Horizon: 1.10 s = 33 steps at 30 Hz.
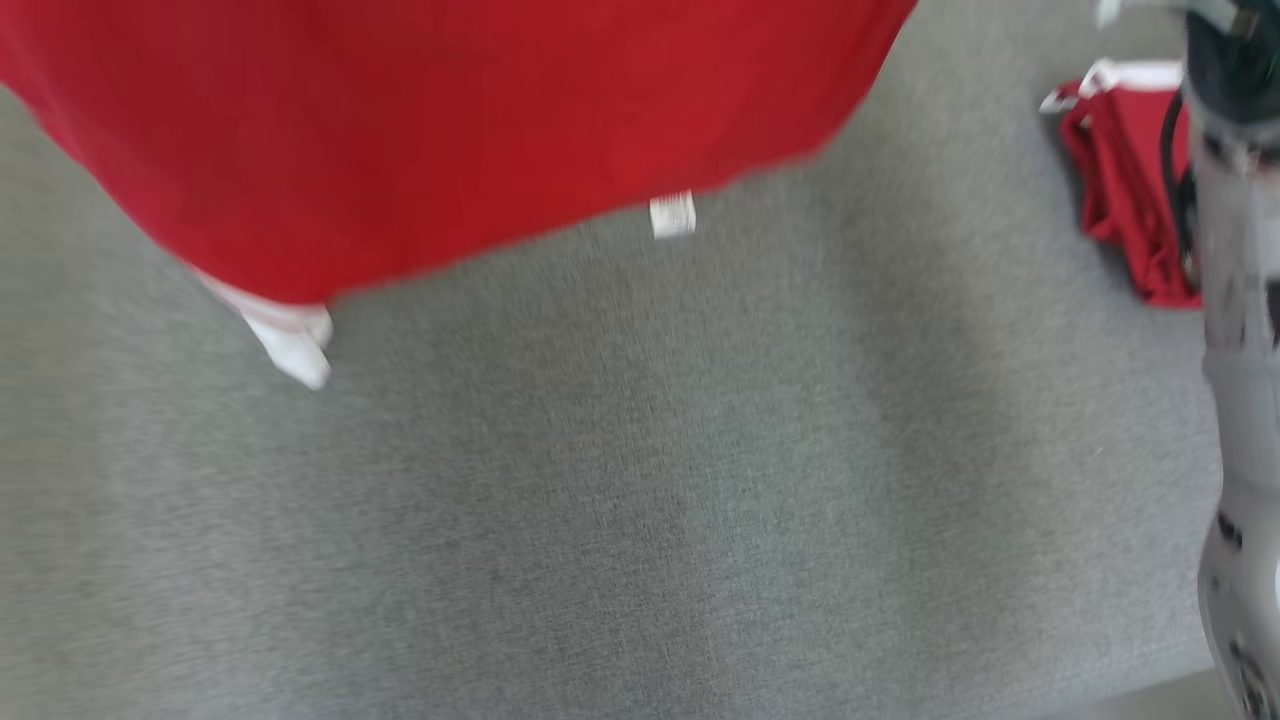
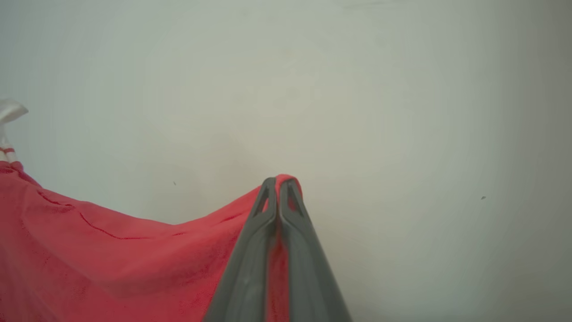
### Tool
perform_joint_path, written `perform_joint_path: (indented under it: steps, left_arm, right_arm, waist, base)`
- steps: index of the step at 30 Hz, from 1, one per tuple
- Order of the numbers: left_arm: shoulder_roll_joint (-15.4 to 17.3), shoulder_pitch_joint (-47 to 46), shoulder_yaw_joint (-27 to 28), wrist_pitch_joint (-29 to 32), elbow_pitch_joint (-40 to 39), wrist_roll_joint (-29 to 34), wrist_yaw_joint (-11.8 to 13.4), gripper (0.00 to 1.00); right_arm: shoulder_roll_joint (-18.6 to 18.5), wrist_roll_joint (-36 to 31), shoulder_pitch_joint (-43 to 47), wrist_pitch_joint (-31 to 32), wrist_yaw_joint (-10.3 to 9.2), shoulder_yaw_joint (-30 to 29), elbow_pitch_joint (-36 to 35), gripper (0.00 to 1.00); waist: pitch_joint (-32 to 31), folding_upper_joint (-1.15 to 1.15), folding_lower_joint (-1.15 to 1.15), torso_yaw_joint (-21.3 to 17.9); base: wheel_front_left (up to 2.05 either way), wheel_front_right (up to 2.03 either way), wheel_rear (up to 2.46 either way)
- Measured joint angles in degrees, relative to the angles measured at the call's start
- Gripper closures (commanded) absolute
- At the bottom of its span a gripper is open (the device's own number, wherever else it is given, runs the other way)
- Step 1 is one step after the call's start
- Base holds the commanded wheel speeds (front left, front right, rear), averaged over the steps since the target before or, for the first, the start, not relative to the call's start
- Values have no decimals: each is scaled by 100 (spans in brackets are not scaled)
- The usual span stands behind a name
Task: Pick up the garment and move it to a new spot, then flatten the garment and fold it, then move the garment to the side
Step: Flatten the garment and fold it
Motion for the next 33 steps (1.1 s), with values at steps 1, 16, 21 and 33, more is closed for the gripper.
perform_joint_path:
  steps: [1,16,21,33]
  left_arm:
    - [19,-172,-24,-91,37,110,-1,100]
    - [-605,-1672,1014,-740,-1044,1233,-516,100]
    - [-956,-669,1383,-739,-1211,1138,-768,100]
    - [-1280,1423,1530,-739,-1529,148,-847,100]
  right_arm:
    - [44,-57,-149,-159,0,-36,116,100]
    - [38,-1975,-1395,-3039,0,-550,1017,100]
    - [-108,-2314,-1047,-3088,0,-171,1296,100]
    - [-606,-1905,-327,-2441,0,749,1517,100]
  waist:
    - [118,0,0,-21]
    - [1561,-1,0,-418]
    - [1868,0,0,-389]
    - [1759,-1,-1,63]
  base:
    - [0,0,0]
    - [0,0,0]
    - [0,0,0]
    - [0,0,0]
